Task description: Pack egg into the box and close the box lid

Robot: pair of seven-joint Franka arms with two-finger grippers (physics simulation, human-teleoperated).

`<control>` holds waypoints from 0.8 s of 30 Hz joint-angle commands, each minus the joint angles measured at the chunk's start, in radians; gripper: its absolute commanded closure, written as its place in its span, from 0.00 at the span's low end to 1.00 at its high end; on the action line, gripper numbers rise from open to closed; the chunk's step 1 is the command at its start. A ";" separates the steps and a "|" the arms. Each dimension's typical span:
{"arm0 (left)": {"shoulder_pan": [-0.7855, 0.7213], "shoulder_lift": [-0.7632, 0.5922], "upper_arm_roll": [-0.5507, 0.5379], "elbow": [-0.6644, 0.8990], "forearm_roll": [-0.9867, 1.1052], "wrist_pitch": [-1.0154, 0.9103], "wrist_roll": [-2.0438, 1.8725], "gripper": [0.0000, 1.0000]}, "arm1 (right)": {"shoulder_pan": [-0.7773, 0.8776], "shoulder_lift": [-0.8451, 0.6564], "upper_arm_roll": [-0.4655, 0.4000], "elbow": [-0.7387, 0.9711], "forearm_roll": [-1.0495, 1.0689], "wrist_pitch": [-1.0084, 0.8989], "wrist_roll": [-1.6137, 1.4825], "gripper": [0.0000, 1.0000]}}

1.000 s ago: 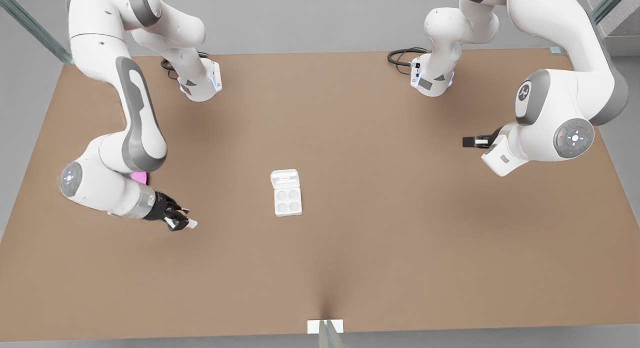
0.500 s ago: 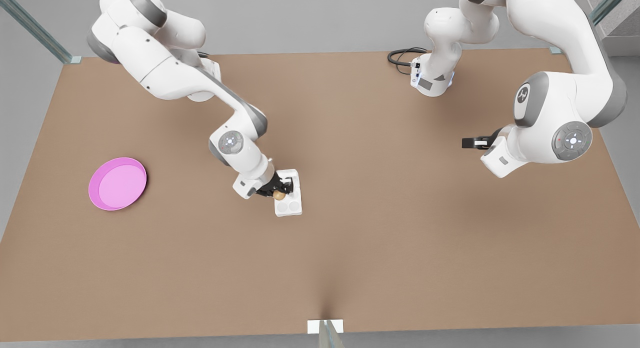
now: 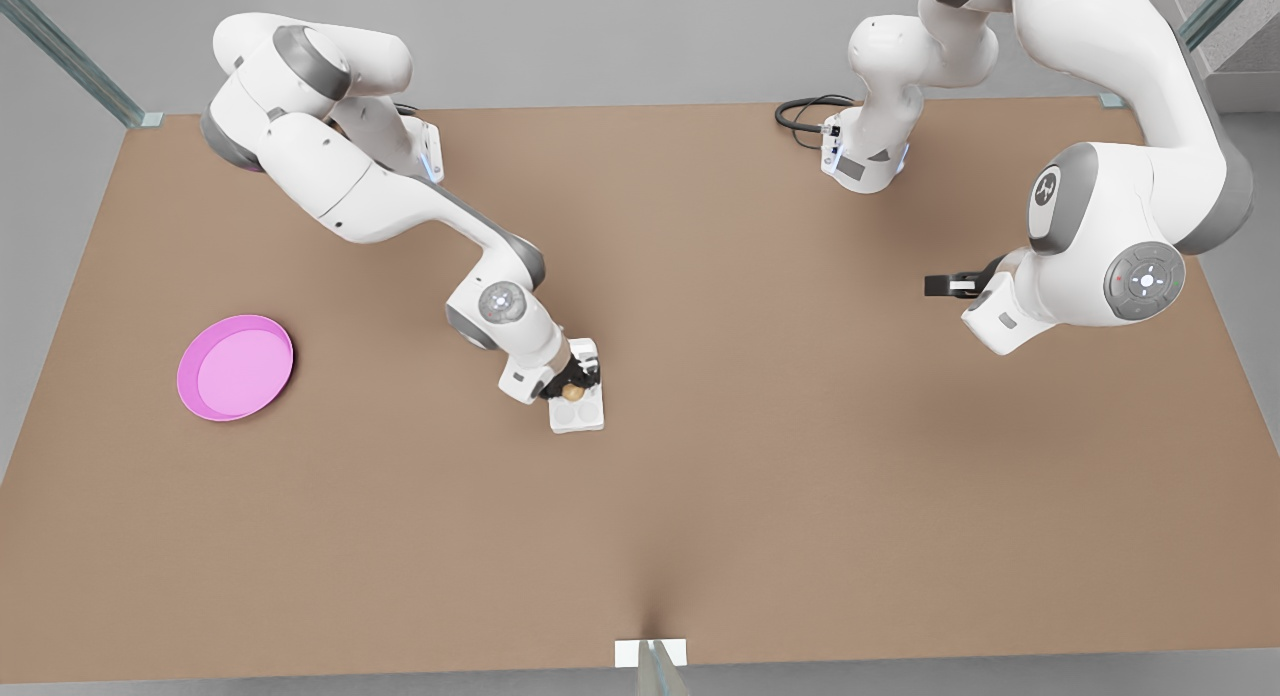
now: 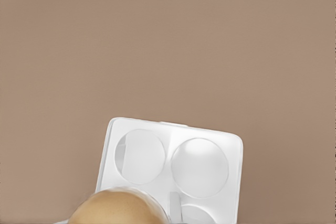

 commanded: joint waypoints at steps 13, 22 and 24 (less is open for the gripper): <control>0.000 -0.018 -0.040 0.077 -0.105 -0.048 0.006 0.00 | -0.020 -0.411 -0.318 -0.040 0.654 -0.278 -0.527 0.00; -0.451 0.181 -0.112 0.060 -0.109 0.179 -0.297 0.79 | -0.039 -0.638 -0.733 0.402 0.664 -1.154 -0.800 0.00; -0.589 0.302 -0.115 0.144 -0.117 0.348 -0.575 0.79 | -0.055 -0.653 -0.702 0.408 0.668 -1.154 -0.799 0.00</control>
